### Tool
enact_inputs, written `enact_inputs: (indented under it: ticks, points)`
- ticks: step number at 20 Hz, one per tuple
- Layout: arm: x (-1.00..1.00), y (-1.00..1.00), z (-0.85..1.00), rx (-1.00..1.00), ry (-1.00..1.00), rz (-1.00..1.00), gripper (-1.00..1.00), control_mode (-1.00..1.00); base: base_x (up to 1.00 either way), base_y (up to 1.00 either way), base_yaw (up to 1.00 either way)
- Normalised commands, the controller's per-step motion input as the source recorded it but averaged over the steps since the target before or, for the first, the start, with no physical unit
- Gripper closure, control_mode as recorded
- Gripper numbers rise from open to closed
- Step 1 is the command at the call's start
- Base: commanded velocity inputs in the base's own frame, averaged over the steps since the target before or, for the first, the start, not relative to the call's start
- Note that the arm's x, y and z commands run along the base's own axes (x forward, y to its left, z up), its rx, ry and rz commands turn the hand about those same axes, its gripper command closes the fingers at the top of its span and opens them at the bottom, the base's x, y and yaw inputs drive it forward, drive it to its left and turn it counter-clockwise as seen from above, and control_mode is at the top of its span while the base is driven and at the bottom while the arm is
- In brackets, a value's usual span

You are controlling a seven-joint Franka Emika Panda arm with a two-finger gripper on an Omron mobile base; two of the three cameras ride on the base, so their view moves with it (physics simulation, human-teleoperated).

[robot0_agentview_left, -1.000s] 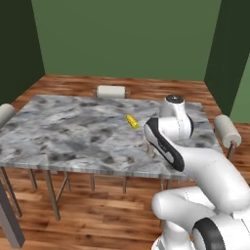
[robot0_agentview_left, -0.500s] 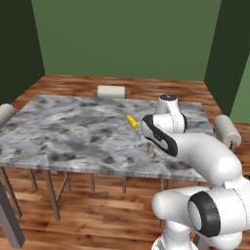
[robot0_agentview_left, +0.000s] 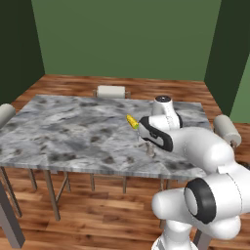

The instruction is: Pick the candle and candle from the dining table and place them in the open cabinet. Close the cabinet after placing the objects.

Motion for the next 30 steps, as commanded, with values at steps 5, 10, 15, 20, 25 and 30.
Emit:
enact_inputs:
  ticks: [5,10,15,20,25,30]
  points:
    - [0.07,0.0,-0.17,-0.03,-0.09,0.0,-1.0,-1.0,0.0,0.0,0.0]
    - [0.2,0.0,-0.16,0.0,0.0,0.0,-1.0,-1.0,0.0,0.0,0.0]
    - [0.25,0.0,-0.15,0.0,0.0,0.0,-1.0,-1.0,0.0,0.0,0.0]
    - [0.19,0.0,-0.1,0.0,0.0,0.0,-1.0,-1.0,0.0,0.0,0.0]
    - [0.17,0.0,-0.09,0.0,0.0,0.0,-1.0,-1.0,0.0,0.0,0.0]
    - [0.21,0.0,-0.12,0.0,0.0,0.0,-1.0,-1.0,0.0,0.0,0.0]
